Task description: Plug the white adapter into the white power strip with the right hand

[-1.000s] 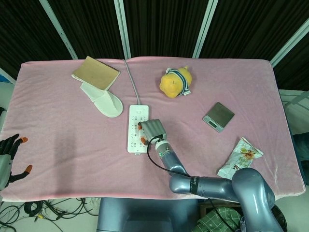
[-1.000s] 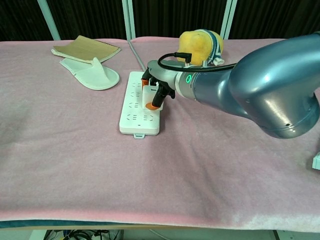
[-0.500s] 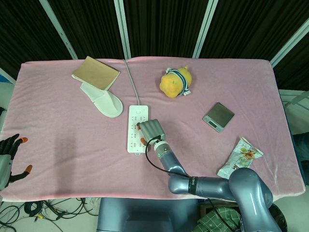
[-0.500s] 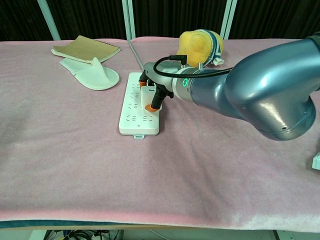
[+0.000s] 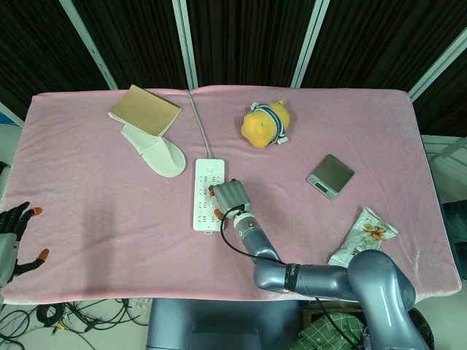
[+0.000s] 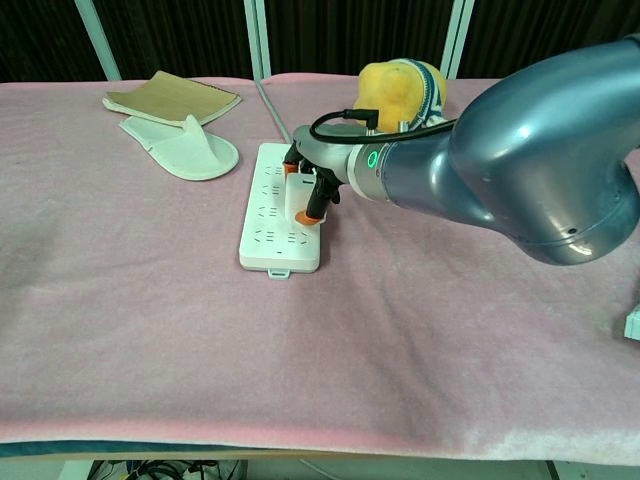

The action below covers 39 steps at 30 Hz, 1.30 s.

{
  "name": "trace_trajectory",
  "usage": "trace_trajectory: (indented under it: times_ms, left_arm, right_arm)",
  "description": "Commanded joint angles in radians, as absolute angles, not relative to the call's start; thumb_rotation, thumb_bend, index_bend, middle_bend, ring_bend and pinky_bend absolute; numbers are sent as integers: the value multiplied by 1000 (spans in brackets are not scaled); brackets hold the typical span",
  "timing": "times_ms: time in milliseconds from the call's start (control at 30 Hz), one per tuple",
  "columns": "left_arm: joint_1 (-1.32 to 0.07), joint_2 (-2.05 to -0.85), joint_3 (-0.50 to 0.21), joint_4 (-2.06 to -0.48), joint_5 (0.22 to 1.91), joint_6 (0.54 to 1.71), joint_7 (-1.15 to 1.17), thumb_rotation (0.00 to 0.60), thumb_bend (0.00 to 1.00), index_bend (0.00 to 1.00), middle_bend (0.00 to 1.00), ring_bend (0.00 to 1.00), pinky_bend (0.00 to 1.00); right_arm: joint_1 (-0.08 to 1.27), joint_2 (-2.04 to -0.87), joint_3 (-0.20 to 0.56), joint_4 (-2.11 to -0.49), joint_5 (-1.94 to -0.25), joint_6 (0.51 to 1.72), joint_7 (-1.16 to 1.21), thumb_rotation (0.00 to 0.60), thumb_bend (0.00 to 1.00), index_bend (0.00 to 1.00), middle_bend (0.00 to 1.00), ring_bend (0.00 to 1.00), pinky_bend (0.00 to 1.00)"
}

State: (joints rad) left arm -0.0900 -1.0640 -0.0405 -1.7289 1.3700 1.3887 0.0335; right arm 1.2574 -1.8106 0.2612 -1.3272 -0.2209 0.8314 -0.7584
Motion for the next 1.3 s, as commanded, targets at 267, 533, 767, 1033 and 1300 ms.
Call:
trace_trajectory:
  times_ms: [267,533,767,1033,1300]
  left_arm:
    - [-90,-1065,-40,-1729,1369,1388,36,600,280,130,22,0,0]
    - [-90,-1064,-40,-1729,1368,1388,38,600,280,130,22,0,0]
    - [-91,-1065,-40,-1731,1366,1386,43,600,280,130,22,0,0]
    - [-91,-1066,-40,-1732,1363,1386,47,600,279,130,22,0,0]
    - [-92,-1064,-41,-1734,1361,1384,48,600,279,130,22,0,0]
  right_arm:
    - [1260,-1790,265,-1360,-200,858,-757,600,218,364,189,330,267]
    - [1242,-1767,285,-1396,-225,879,-714,600,213,346,171,323,267]
    - [1217,-1728,300,-1442,-252,889,-671,600,214,346,171,290,267]
    - [1193,-1691,312,-1478,-313,918,-629,600,213,346,171,278,266]
    - [1161,-1622,318,-1529,-346,946,-603,600,213,332,166,274,262]
